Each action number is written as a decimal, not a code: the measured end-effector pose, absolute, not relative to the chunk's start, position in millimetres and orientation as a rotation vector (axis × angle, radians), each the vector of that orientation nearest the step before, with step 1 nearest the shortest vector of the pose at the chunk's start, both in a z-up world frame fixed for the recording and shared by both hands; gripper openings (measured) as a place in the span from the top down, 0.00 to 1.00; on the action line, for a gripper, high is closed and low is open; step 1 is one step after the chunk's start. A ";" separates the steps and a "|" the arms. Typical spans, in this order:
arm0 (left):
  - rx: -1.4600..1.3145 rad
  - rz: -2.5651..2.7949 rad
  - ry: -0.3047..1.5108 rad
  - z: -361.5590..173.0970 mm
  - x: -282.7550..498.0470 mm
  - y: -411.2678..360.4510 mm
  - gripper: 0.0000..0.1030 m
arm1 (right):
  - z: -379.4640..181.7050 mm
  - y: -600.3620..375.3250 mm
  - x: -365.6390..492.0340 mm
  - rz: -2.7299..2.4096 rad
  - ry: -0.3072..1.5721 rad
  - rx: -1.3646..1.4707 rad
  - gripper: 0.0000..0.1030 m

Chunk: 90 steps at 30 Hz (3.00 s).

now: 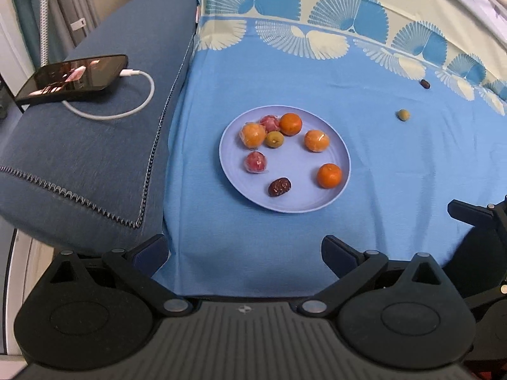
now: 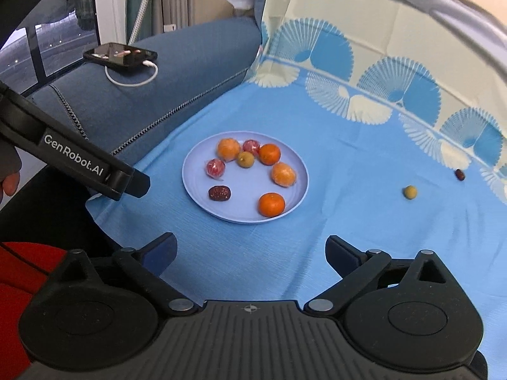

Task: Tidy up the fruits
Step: 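Move both open tools toward the last yellow fruit and red date, then grasp the yellow fruit with the left tool while the right tool grasps the red date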

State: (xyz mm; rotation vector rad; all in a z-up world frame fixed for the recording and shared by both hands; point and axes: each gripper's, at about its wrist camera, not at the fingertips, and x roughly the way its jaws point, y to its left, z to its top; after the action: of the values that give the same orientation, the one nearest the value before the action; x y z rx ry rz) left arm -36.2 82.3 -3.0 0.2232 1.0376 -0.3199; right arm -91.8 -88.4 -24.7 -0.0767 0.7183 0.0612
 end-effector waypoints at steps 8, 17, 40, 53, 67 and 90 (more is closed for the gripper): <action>0.196 -0.309 1.015 9.9 -53.9 88.9 0.00 | -15.2 -88.7 -111.6 0.037 0.670 -0.079 0.01; 0.217 -0.337 0.979 20.1 -68.8 86.8 0.00 | -11.2 -87.5 -123.5 0.026 0.637 -0.076 0.01; 0.318 -0.336 1.001 11.3 -62.0 58.9 0.00 | -22.6 -135.6 -122.7 -0.075 0.624 0.097 0.01; 0.428 -0.453 0.958 3.4 1.5 -83.4 0.00 | -54.6 -314.8 -116.4 -0.475 0.554 0.307 0.01; 0.532 -0.675 0.934 -118.8 110.7 -295.5 0.00 | -116.1 -518.7 63.4 -0.479 0.470 0.195 0.01; 0.515 -0.853 0.933 -142.8 129.0 -315.2 0.73 | -164.4 -544.3 137.1 -0.460 0.512 0.193 0.74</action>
State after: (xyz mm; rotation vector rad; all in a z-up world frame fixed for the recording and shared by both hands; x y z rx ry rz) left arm 129.0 -315.2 -142.8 0.5153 0.9331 -0.8535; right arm 137.1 -544.3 -164.4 0.1930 0.5122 -0.4601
